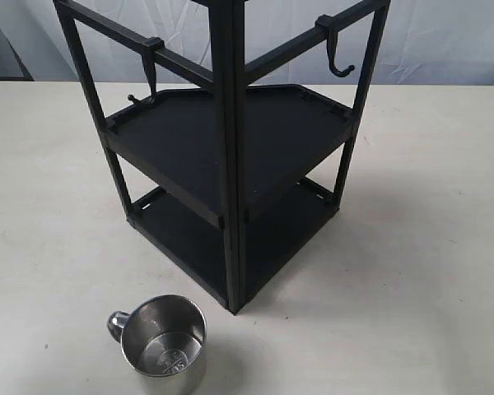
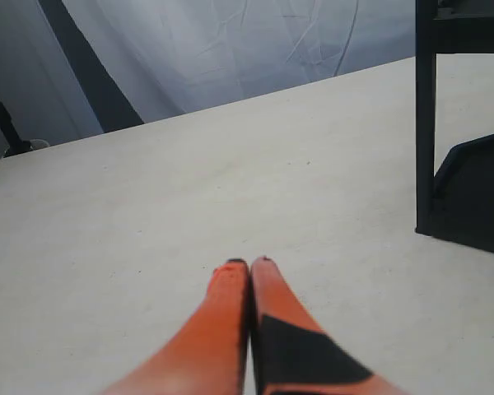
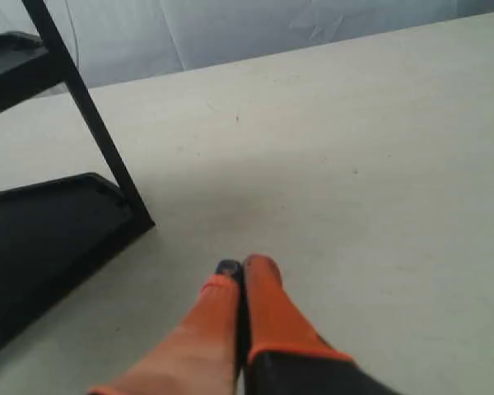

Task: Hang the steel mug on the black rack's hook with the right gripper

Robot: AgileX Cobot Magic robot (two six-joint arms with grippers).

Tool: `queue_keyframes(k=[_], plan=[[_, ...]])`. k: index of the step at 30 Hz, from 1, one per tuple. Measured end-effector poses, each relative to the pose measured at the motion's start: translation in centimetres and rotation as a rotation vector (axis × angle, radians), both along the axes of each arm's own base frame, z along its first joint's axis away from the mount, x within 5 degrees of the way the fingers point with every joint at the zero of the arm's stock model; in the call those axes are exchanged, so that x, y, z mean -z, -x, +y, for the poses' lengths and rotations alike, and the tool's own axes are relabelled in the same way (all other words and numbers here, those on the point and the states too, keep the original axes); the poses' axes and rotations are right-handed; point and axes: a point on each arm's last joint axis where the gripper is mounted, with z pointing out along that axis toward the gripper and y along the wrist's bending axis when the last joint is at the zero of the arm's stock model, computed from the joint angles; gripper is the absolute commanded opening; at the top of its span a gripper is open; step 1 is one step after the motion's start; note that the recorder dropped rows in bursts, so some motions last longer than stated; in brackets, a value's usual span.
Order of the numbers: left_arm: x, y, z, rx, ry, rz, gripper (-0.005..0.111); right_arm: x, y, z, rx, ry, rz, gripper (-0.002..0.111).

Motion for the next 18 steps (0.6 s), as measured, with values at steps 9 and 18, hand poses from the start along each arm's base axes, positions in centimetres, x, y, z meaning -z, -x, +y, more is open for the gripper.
queue_keyframes(k=[9,18], plan=[[0.0,0.0,0.0,0.000,0.000,0.000,0.002,-3.8,-0.6,-1.5,0.276,-0.756,-0.355,0.000],[0.0,0.0,0.0,0.000,0.000,0.000,0.002,-14.9,-0.3,0.5,-0.018,-0.190,-0.312,-0.001]])
